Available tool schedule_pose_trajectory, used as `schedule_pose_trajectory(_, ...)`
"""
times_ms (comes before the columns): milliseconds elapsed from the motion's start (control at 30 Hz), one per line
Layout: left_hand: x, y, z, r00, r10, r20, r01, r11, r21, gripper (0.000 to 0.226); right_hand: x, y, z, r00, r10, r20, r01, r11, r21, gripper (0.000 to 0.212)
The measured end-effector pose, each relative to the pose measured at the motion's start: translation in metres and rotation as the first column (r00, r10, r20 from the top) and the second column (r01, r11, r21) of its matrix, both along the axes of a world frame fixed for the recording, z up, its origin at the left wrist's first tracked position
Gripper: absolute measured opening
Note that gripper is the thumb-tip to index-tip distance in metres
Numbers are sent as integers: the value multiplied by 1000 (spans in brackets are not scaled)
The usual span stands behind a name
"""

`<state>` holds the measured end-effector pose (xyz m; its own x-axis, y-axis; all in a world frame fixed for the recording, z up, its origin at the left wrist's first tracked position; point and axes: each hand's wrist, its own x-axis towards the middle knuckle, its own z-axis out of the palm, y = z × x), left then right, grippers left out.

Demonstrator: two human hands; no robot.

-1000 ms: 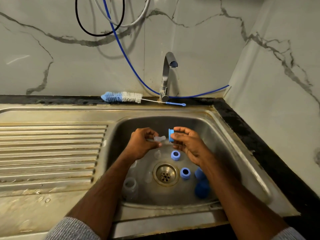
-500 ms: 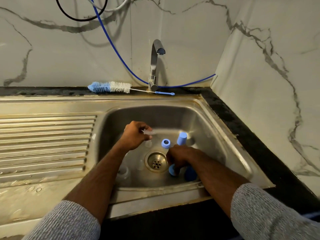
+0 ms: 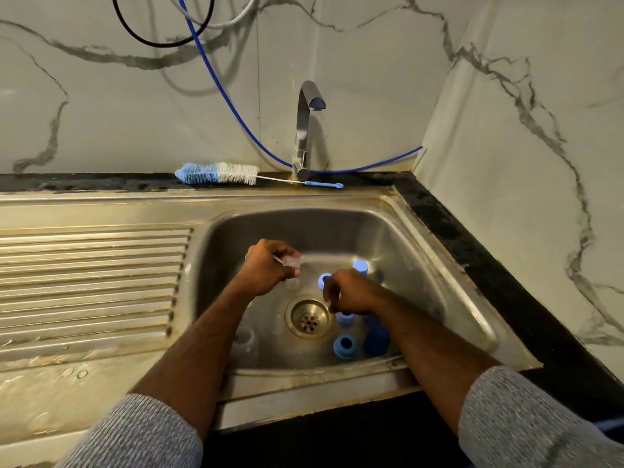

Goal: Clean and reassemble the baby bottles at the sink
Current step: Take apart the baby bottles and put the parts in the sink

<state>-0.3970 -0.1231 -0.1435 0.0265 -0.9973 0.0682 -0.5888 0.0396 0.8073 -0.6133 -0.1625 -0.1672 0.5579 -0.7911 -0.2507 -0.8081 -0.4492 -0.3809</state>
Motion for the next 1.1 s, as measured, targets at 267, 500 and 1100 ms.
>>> schedule_pose_trajectory(267,2,-1,-2,1000,-7,-11,7,999,51,27,27,7,20,730,-72,679,109,994,-12,27)
schedule_pose_trajectory(500,13,-1,-2,998,32,54,-37,995,90,50,29,-3,6,785,-72,615,151,985,-78,6)
schedule_pose_trajectory(1100,28,-7,-6,974,227,6,-227,974,19,13,68,21,-32,937,347,-40,-344,937,66,12)
